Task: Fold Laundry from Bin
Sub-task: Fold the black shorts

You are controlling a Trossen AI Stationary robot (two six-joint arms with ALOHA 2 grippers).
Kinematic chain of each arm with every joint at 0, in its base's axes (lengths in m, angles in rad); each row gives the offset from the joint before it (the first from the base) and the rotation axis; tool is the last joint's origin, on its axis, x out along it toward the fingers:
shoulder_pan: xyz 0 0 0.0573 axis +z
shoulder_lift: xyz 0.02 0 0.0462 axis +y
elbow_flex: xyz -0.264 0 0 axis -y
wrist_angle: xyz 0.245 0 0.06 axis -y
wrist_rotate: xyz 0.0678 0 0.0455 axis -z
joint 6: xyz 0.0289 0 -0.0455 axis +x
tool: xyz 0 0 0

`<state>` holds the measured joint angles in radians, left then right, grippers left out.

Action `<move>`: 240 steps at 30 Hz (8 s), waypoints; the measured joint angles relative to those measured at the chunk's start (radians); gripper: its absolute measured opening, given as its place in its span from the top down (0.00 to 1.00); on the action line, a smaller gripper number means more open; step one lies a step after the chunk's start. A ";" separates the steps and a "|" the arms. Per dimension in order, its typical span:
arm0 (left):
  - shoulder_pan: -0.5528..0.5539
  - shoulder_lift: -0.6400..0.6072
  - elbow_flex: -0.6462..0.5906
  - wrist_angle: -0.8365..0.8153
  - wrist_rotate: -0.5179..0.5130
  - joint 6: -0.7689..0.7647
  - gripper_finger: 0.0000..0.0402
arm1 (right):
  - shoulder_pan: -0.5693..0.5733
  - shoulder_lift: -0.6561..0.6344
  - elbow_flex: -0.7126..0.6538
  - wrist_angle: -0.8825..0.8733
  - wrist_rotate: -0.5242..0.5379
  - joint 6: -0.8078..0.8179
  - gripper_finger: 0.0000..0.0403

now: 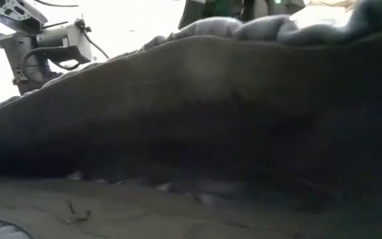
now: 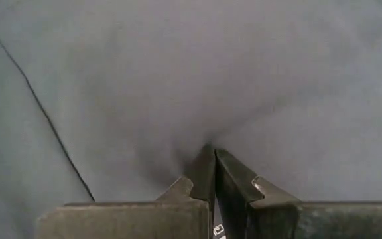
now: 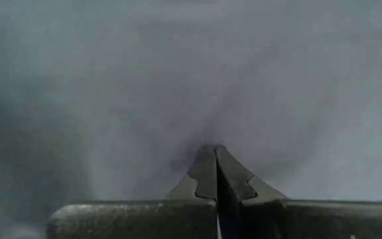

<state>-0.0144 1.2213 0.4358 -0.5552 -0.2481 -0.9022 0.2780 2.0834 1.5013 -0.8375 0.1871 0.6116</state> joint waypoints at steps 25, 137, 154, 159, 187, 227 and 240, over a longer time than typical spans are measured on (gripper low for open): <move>0.137 -0.024 0.190 -0.004 0.051 0.164 1.00 | -0.241 -0.220 -0.003 -0.238 0.092 -0.202 0.88; -0.386 0.073 0.113 0.436 0.155 0.187 0.80 | 0.257 -0.004 0.002 -0.083 -0.180 1.641 0.53; -0.399 0.072 0.016 0.476 0.154 0.149 1.00 | 0.263 -0.087 -0.004 -0.090 -0.191 1.563 0.92; -0.399 0.073 0.015 0.515 0.142 0.149 1.00 | 0.244 -0.130 0.002 -0.079 -0.141 1.506 0.92; -0.369 0.517 0.139 0.933 0.180 0.190 1.00 | 0.128 -0.132 0.212 -0.074 -0.024 1.062 0.92; -0.501 0.179 0.096 0.355 0.095 -0.022 1.00 | 0.160 -0.190 0.213 -0.179 0.069 0.972 0.92; -0.351 0.187 0.067 0.446 0.094 0.115 1.00 | 0.090 -0.199 0.365 -0.085 0.076 0.645 0.92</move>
<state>-0.3654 1.4078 0.5030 -0.1087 -0.1540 -0.7873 0.3684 1.8839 1.8664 -0.9222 0.2631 1.2569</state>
